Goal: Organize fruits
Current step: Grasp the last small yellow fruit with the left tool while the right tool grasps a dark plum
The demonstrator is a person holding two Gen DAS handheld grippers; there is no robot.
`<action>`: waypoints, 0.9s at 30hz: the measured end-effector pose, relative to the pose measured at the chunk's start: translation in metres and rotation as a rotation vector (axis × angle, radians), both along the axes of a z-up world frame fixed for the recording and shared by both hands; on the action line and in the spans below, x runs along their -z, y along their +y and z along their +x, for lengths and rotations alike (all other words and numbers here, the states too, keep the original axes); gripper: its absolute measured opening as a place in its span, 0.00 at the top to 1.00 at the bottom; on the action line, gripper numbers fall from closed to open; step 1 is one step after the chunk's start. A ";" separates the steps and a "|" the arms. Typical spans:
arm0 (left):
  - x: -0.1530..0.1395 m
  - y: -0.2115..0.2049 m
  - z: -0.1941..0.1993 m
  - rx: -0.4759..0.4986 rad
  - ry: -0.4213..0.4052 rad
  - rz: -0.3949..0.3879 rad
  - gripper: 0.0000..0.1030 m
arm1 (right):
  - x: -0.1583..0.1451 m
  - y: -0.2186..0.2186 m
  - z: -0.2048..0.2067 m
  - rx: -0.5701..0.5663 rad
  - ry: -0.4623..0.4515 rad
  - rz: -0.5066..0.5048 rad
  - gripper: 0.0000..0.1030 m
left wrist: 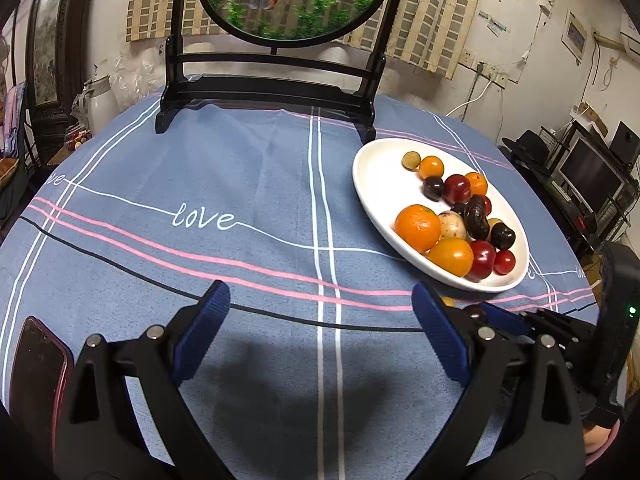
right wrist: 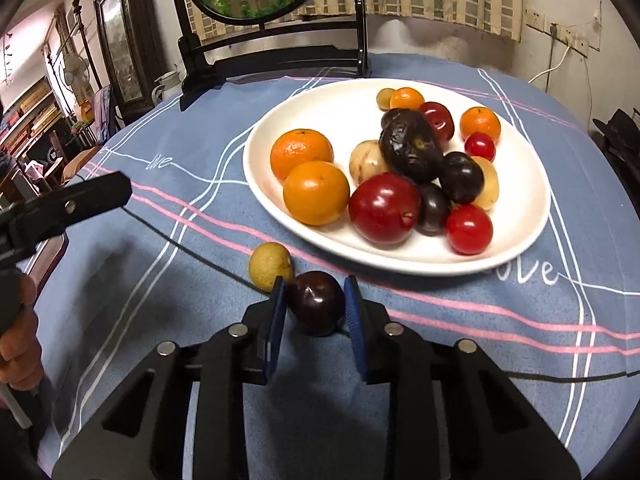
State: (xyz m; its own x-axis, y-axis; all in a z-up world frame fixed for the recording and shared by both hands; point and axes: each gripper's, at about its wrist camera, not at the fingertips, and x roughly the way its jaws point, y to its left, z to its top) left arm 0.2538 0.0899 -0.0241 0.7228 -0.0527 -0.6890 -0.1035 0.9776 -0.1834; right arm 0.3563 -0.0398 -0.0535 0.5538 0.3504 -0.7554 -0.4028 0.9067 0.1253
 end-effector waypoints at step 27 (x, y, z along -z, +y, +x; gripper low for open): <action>0.009 -0.032 0.002 0.128 0.003 0.093 0.09 | -0.010 -0.028 -0.006 0.029 0.042 0.128 0.74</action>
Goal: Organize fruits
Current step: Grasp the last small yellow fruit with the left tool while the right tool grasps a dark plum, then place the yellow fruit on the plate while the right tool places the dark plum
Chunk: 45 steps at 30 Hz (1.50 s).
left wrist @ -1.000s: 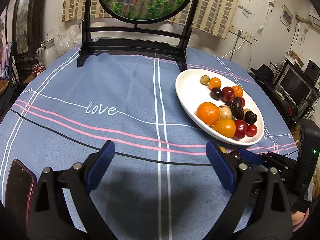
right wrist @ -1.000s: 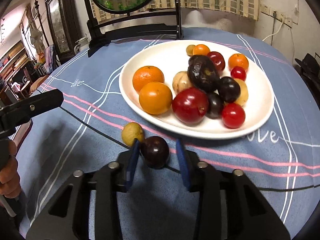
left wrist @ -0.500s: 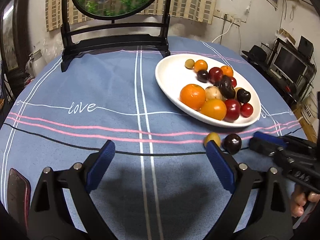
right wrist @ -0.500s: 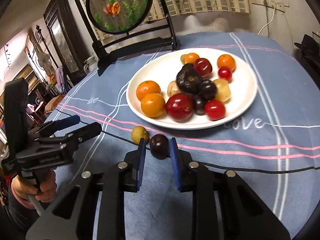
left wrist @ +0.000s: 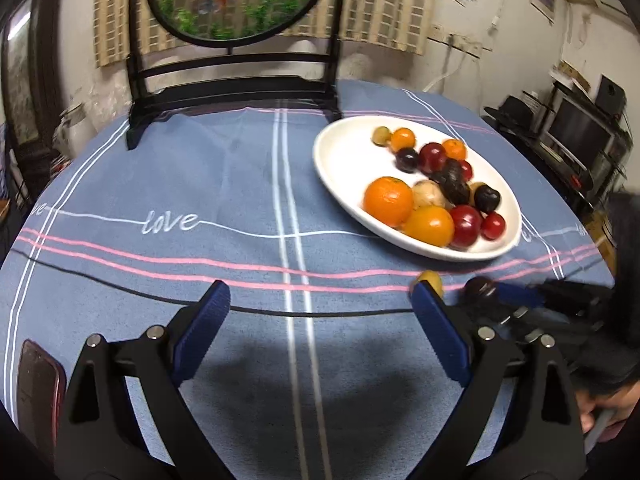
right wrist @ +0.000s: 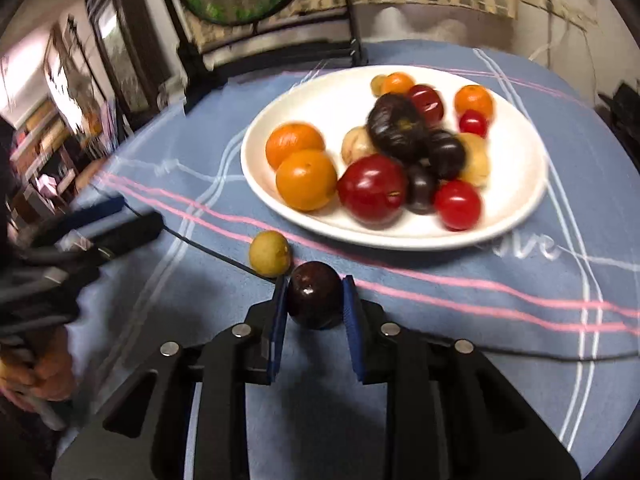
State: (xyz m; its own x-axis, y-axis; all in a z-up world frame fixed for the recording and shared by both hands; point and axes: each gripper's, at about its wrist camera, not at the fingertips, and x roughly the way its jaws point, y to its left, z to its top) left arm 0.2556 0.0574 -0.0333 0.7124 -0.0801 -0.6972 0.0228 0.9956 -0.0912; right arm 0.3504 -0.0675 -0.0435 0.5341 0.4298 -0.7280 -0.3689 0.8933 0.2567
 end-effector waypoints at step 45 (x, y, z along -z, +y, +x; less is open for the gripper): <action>0.016 -0.067 0.006 0.107 0.085 0.009 0.75 | -0.021 -0.030 -0.024 0.062 -0.040 0.099 0.74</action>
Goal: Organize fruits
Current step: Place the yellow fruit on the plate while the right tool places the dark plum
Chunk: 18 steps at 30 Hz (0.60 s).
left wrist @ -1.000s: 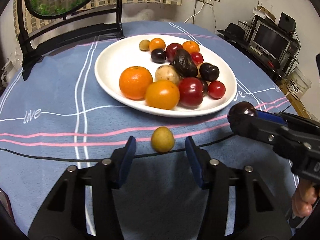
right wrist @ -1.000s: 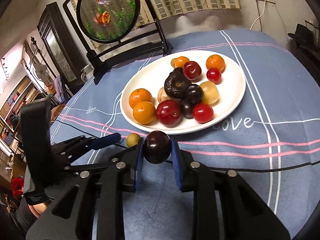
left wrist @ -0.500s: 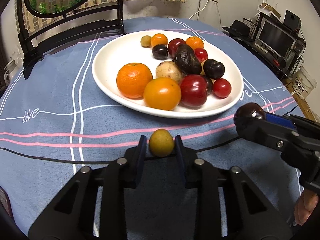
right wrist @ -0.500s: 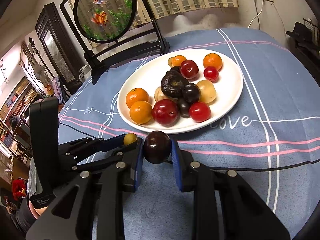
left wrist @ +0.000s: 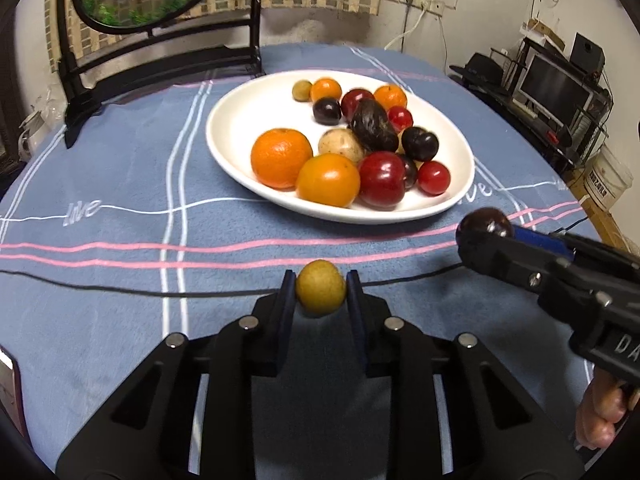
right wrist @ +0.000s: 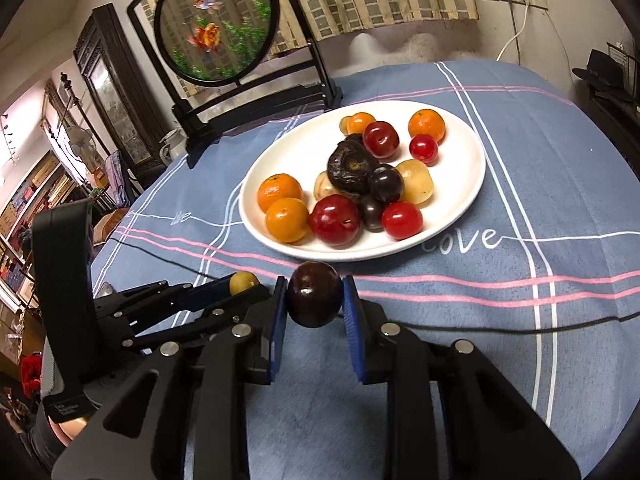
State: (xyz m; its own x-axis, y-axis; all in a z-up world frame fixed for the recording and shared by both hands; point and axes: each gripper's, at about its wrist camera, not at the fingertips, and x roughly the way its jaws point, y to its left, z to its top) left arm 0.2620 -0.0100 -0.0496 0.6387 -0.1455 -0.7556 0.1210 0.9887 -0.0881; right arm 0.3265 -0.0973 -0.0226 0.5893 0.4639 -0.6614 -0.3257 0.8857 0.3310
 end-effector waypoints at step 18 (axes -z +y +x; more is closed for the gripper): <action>-0.066 0.001 0.084 -0.016 -0.112 0.021 0.75 | -0.039 0.001 0.081 0.044 -0.132 -0.075 0.74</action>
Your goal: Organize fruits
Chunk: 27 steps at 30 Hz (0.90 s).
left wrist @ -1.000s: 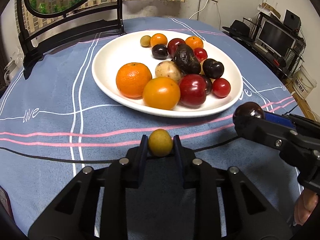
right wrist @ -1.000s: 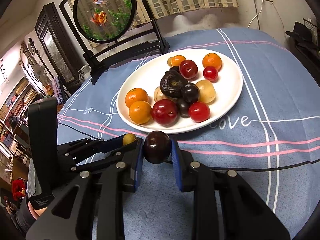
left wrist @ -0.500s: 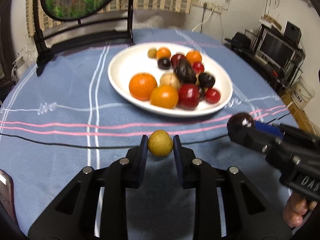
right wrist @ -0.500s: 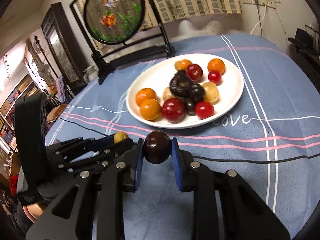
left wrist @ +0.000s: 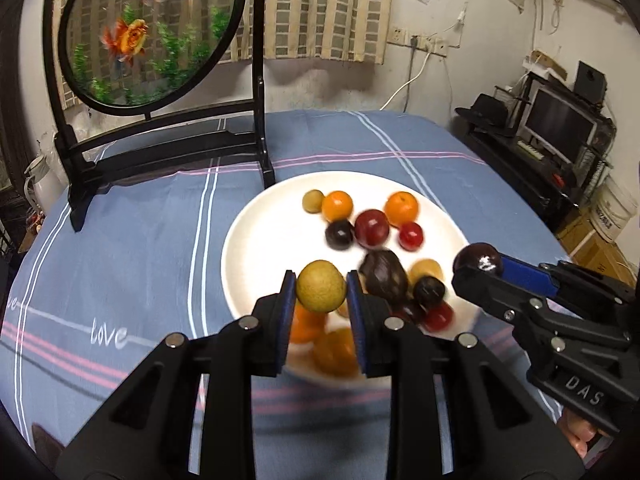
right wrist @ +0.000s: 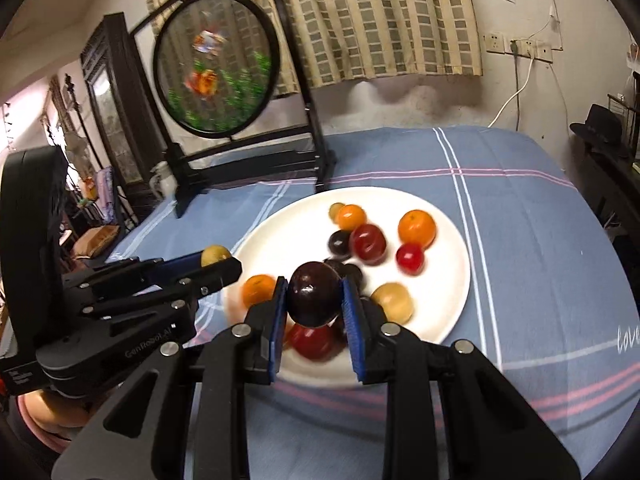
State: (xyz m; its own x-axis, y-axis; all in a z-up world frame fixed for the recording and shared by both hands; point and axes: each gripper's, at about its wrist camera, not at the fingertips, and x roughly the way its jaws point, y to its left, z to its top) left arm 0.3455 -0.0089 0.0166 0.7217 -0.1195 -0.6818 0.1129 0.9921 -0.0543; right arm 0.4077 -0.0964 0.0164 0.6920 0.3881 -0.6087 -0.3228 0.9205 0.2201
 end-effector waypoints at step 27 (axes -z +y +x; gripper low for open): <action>0.006 0.025 -0.174 -0.046 -0.062 0.058 0.03 | 0.026 -0.025 -0.183 0.007 -0.044 -0.136 0.01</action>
State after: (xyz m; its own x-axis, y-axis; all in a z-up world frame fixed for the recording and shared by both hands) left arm 0.1713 0.0157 0.0108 0.7666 -0.0465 -0.6404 0.0681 0.9976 0.0090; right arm 0.2247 -0.1214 -0.0097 0.7218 0.2994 -0.6240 -0.3230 0.9431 0.0789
